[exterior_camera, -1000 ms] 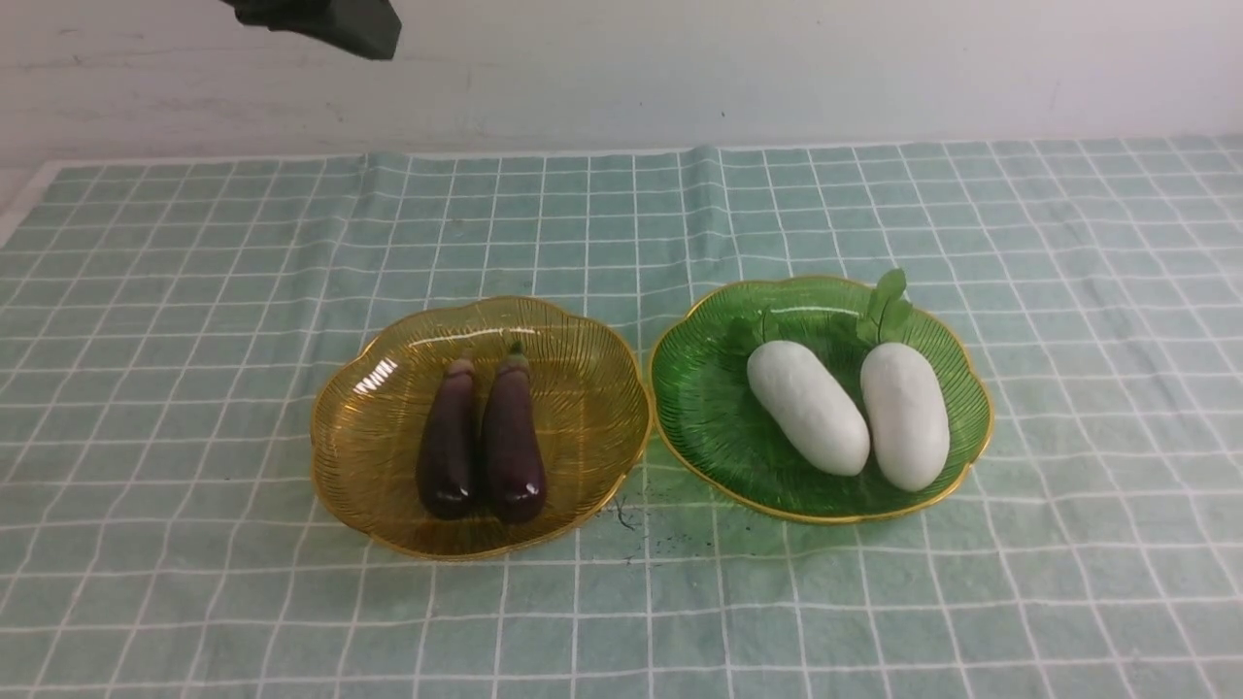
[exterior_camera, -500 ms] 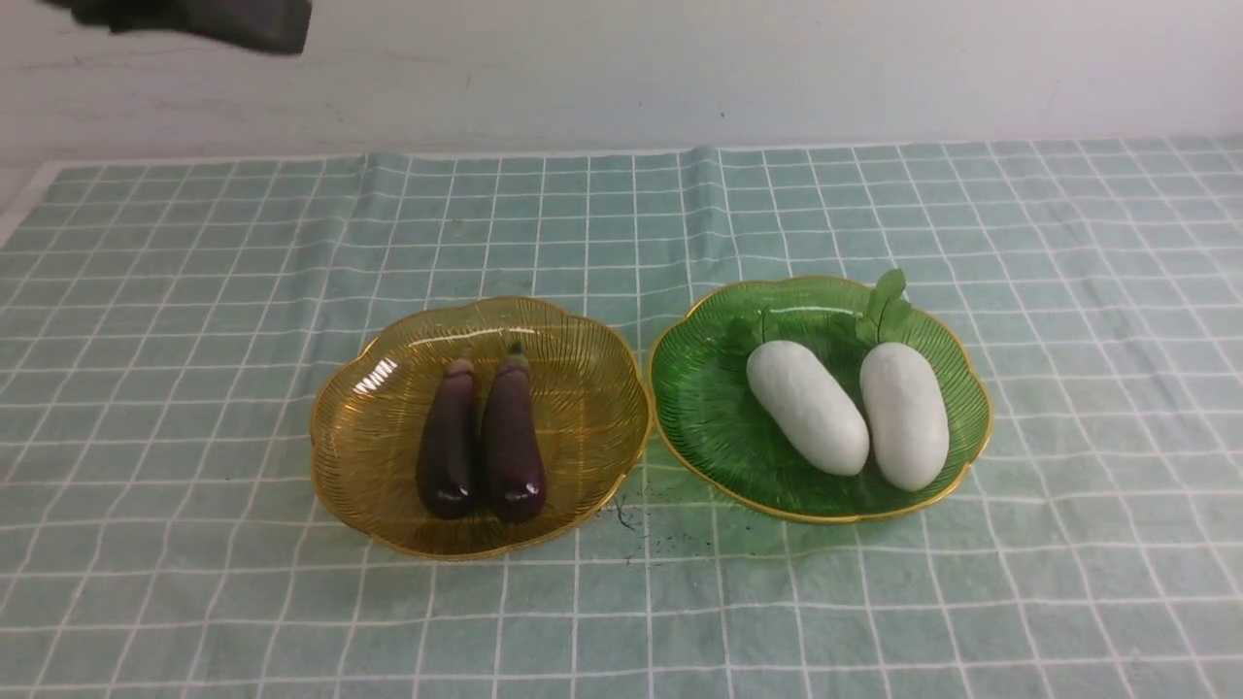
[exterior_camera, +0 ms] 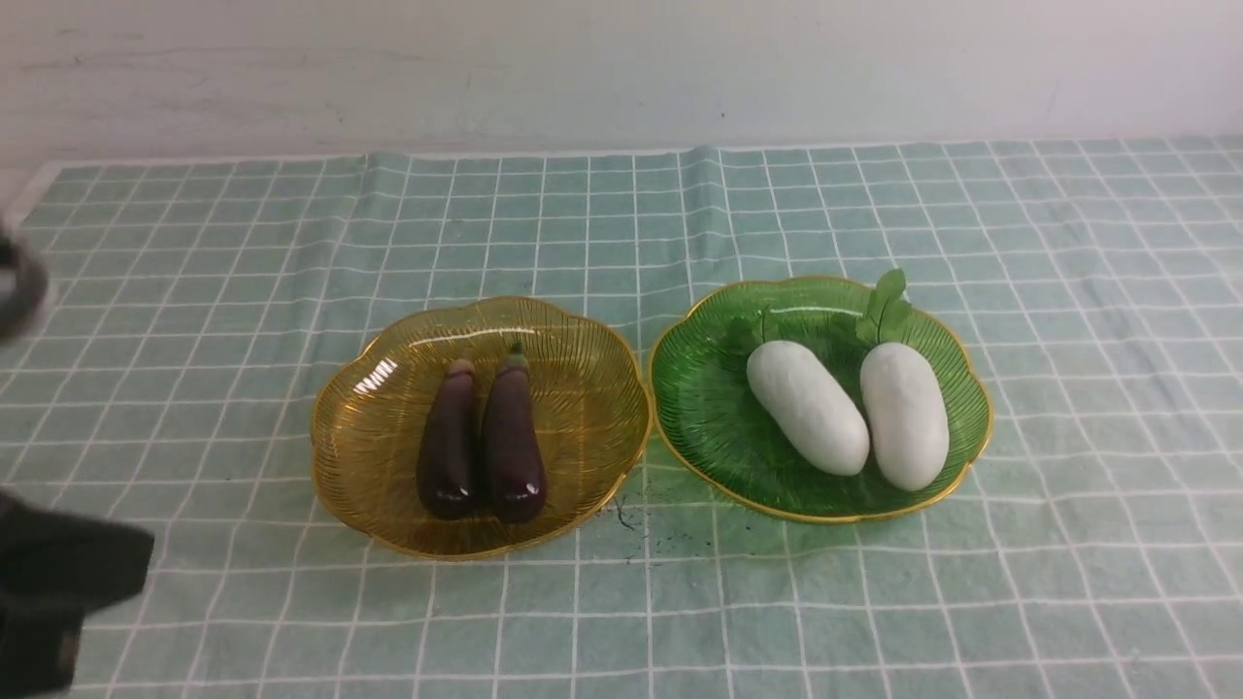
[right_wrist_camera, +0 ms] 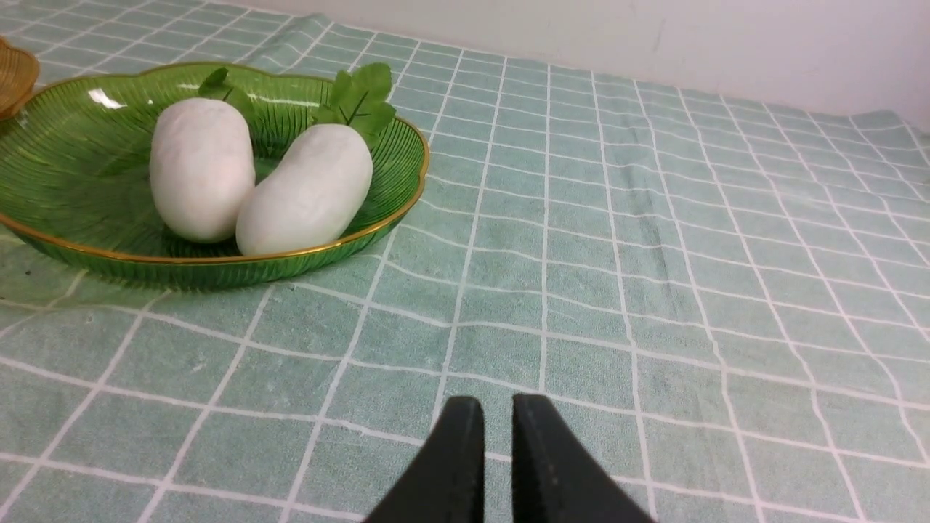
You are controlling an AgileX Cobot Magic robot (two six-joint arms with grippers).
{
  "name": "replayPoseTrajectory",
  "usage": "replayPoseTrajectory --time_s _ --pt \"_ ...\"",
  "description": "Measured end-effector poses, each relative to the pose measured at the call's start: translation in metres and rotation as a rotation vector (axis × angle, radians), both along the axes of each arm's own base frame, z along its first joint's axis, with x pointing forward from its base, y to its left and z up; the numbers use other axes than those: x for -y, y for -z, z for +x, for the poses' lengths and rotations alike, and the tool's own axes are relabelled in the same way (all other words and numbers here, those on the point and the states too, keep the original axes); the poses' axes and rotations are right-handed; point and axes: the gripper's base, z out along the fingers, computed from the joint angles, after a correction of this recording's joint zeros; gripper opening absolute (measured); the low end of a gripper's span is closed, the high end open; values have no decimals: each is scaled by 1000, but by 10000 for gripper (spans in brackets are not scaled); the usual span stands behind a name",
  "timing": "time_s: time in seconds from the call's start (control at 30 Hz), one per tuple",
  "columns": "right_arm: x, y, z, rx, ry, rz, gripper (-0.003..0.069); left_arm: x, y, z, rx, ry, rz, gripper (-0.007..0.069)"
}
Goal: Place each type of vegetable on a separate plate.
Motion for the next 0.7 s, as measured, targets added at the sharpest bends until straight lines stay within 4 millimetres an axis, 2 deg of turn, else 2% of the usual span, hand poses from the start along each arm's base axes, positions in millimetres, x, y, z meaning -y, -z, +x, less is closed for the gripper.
replayPoseTrajectory --time_s 0.13,0.17,0.2,0.33,0.5,0.7 --pt "0 0 0 0 1 2 55 -4 42 -18 69 -31 -51 -8" --pt "0 0 0 0 1 4 55 -4 41 -19 85 -33 -57 -8" --pt "0 0 0 0 3 12 55 -5 61 -26 113 -50 -84 -8" --pt "0 0 0 -3 19 90 55 -6 89 -36 211 -87 -192 -8" --pt "0 0 0 -4 28 135 55 -7 96 -36 335 -143 -317 -8" --pt "0 0 0 -4 28 136 55 -8 92 -32 411 -186 -388 -8"
